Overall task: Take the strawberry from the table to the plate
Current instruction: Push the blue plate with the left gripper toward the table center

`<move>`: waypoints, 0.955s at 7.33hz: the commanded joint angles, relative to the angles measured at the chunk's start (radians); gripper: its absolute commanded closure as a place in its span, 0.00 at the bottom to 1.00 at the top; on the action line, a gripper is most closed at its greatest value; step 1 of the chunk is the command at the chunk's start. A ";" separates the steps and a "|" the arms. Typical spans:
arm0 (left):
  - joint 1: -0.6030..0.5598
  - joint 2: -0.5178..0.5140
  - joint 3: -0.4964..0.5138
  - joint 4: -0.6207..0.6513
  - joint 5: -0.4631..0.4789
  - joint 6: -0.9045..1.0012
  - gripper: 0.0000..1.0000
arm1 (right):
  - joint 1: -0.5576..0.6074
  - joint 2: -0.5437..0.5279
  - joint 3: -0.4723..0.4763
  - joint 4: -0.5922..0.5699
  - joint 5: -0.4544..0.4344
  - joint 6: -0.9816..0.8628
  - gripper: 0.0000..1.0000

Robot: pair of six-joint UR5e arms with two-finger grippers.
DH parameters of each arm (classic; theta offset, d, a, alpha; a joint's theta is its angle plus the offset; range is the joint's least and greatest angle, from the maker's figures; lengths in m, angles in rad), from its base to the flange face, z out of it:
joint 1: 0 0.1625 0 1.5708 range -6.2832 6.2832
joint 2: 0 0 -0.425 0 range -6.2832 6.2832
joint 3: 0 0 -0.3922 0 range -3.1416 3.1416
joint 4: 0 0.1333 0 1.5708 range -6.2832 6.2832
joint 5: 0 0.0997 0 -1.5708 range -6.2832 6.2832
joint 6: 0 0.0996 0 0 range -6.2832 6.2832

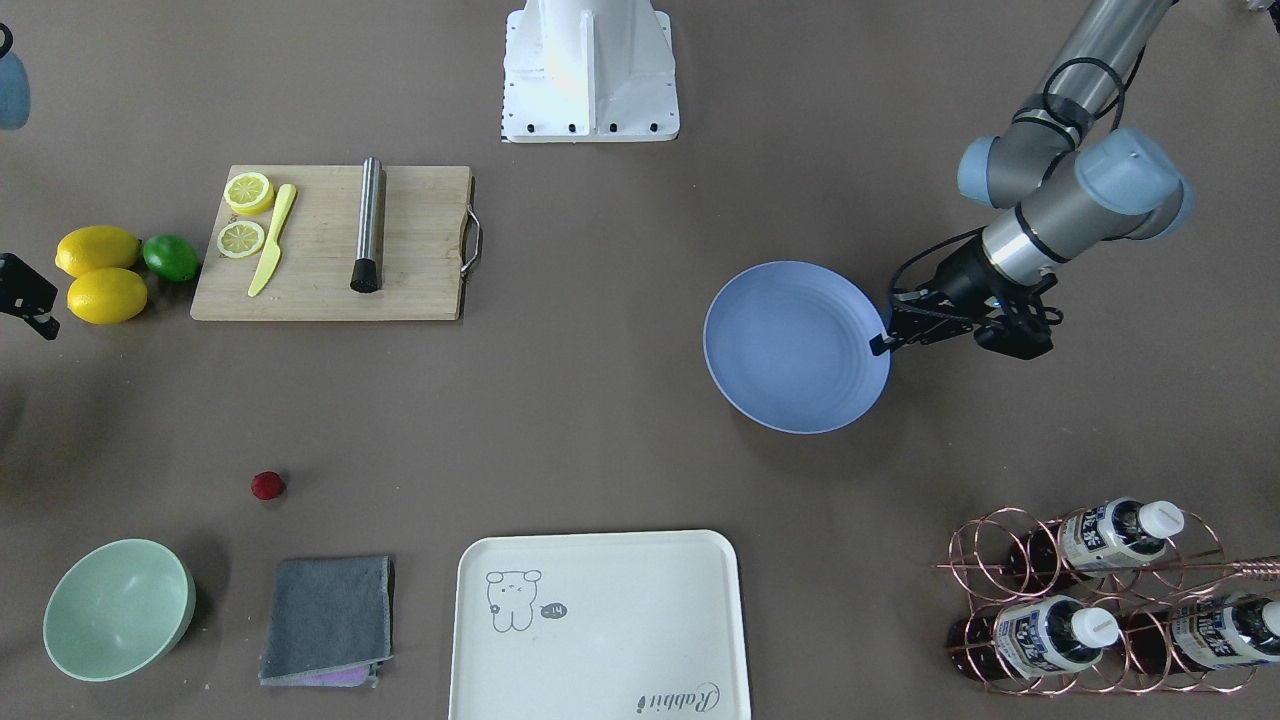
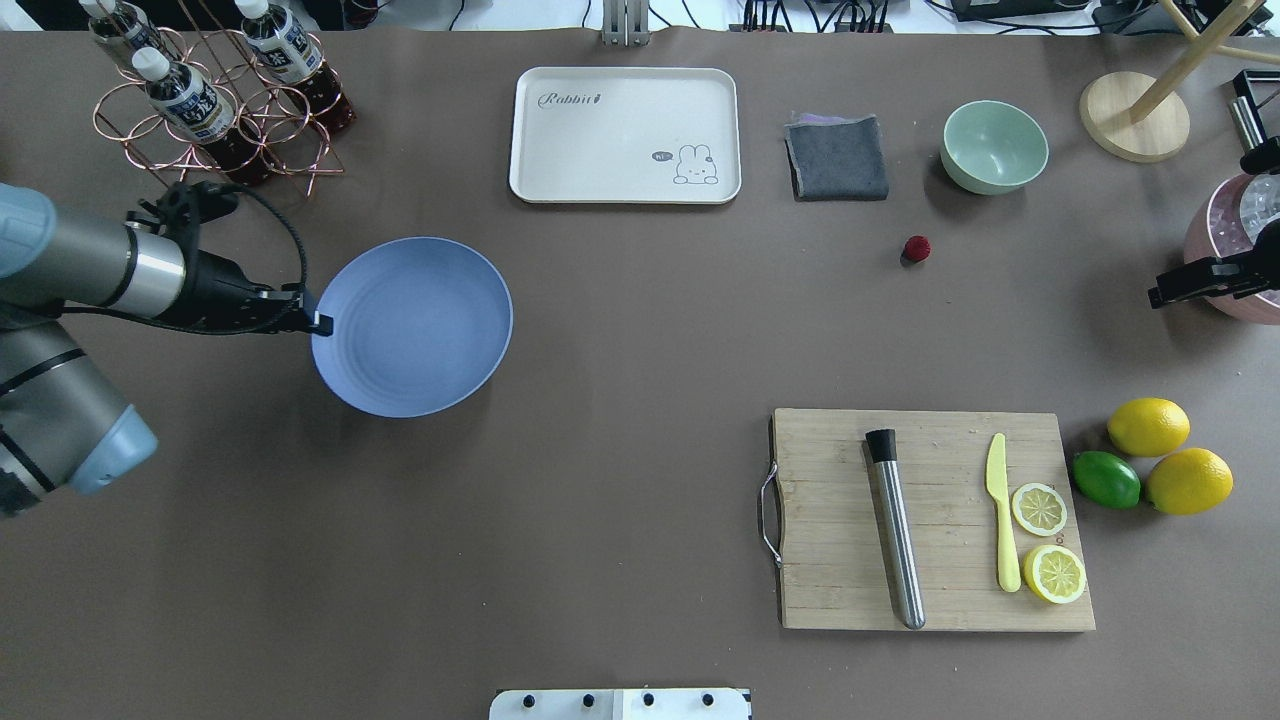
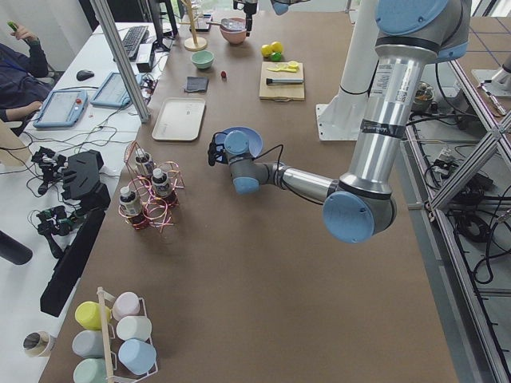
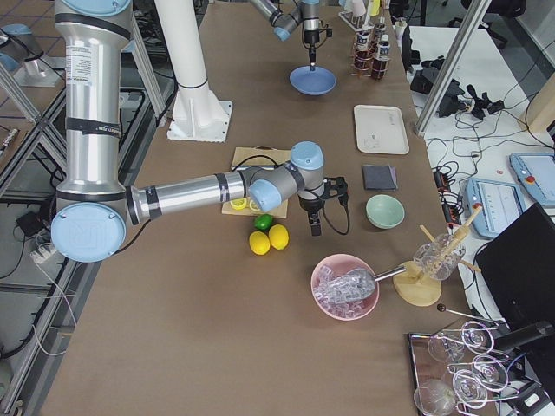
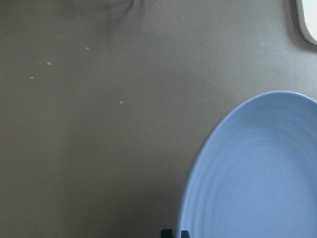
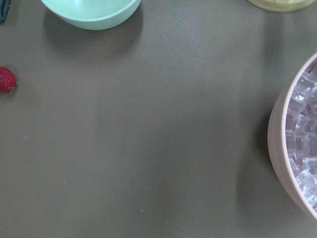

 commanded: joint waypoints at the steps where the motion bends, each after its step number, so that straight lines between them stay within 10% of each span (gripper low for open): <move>1: 0.123 -0.153 -0.002 0.145 0.121 -0.102 1.00 | 0.000 0.000 -0.001 -0.002 0.003 0.002 0.00; 7: 0.241 -0.267 0.024 0.229 0.311 -0.153 1.00 | 0.000 0.000 -0.001 -0.002 0.003 0.002 0.00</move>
